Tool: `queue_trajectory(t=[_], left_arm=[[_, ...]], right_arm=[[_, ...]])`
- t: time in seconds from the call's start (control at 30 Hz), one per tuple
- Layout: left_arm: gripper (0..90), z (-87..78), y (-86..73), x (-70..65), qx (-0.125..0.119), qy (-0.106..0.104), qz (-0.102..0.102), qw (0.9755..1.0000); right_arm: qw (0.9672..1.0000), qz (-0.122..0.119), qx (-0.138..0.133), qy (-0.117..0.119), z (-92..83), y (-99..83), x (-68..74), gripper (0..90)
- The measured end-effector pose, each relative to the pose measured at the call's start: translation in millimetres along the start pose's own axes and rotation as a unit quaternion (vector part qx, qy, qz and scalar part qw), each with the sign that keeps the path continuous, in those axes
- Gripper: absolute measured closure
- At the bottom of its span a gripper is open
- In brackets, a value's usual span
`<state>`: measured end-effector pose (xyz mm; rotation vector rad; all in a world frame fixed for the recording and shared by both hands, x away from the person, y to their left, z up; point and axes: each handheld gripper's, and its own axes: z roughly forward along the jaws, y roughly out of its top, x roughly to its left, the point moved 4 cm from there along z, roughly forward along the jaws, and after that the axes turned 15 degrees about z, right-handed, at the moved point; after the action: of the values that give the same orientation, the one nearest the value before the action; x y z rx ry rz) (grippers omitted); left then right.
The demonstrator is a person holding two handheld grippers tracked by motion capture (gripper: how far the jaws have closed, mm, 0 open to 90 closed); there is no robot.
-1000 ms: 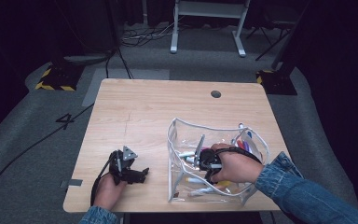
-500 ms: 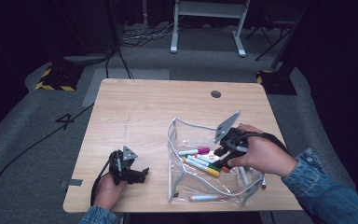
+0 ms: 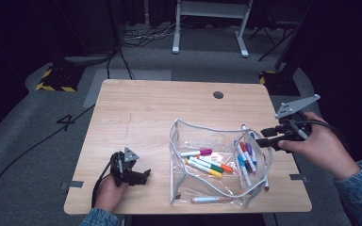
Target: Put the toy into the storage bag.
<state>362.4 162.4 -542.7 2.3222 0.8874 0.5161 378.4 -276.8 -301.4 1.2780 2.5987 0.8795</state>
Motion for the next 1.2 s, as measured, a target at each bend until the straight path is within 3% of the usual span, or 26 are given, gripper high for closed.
queue_trajectory(t=[0.07,0.1,0.13,0.2,0.23,0.27,0.37,0.47,0.5,0.6,0.7,0.73,0.9,1.07,1.1,1.13,1.2], left_arm=[[0.0,0.0,0.0,0.0,0.000,0.000,0.000,1.0000],[0.0,0.0,0.0,0.0,0.000,0.000,0.000,1.0000],[0.0,0.0,0.0,0.0,0.000,0.000,0.000,1.0000],[0.0,0.0,0.0,0.0,0.000,0.000,0.000,1.0000],[0.0,0.0,0.0,0.0,0.000,0.000,0.000,1.0000],[0.0,0.0,0.0,0.0,0.000,0.000,0.000,1.0000],[0.0,0.0,0.0,0.0,0.000,0.000,0.000,1.0000],[0.0,0.0,0.0,0.0,0.000,0.000,0.000,1.0000],[0.0,0.0,0.0,0.0,0.000,0.000,0.000,1.0000],[0.0,0.0,0.0,0.0,0.000,0.000,0.000,1.0000],[0.0,0.0,0.0,0.0,0.000,0.000,0.000,1.0000],[0.0,0.0,0.0,0.0,0.000,0.000,0.000,1.0000],[0.0,0.0,0.0,0.0,0.000,0.000,0.000,1.0000],[0.0,0.0,0.0,0.0,0.000,0.000,0.000,1.0000],[0.0,0.0,0.0,0.0,0.000,0.000,0.000,1.0000],[0.0,0.0,0.0,0.0,0.000,0.000,0.000,1.0000],[0.0,0.0,0.0,0.0,0.000,0.000,0.000,1.0000]], right_arm=[[0.9997,0.021,-0.009,-0.008,-4.1,-8.0,-13.6,56.8],[0.9985,0.048,-0.014,-0.023,-5.6,-18.5,-29.3,56.7],[0.9985,0.048,-0.014,-0.023,-5.6,-18.5,-29.3,56.7],[0.9962,0.075,-0.008,-0.043,1.6,-35.4,-47.9,56.0],[0.9962,0.075,-0.008,-0.043,1.6,-35.4,-47.9,56.0],[0.9947,0.091,-0.003,-0.047,10.4,-48.4,-59.6,56.0],[0.9931,0.107,0.001,-0.048,20.3,-61.1,-69.5,55.6],[0.9892,0.135,0.019,-0.053,44.6,-86.9,-84.7,55.2],[0.9892,0.135,0.019,-0.053,44.6,-86.9,-84.7,55.2],[0.9855,0.154,0.043,-0.056,70.3,-109.4,-92.5,54.3],[0.9839,0.162,0.053,-0.055,88.5,-121.1,-94.7,53.5],[0.9839,0.162,0.053,-0.055,88.5,-121.1,-94.7,53.5],[0.9822,0.166,0.067,-0.057,120.3,-135.5,-97.8,53.3],[0.9801,0.179,0.067,-0.053,130.5,-138.9,-97.0,54.1],[0.9802,0.179,0.065,-0.056,132.0,-139.4,-98.0,55.8],[0.9773,0.188,0.070,-0.067,132.8,-140.9,-99.8,59.7],[0.9773,0.185,0.069,-0.076,133.3,-141.8,-102.6,62.5]])
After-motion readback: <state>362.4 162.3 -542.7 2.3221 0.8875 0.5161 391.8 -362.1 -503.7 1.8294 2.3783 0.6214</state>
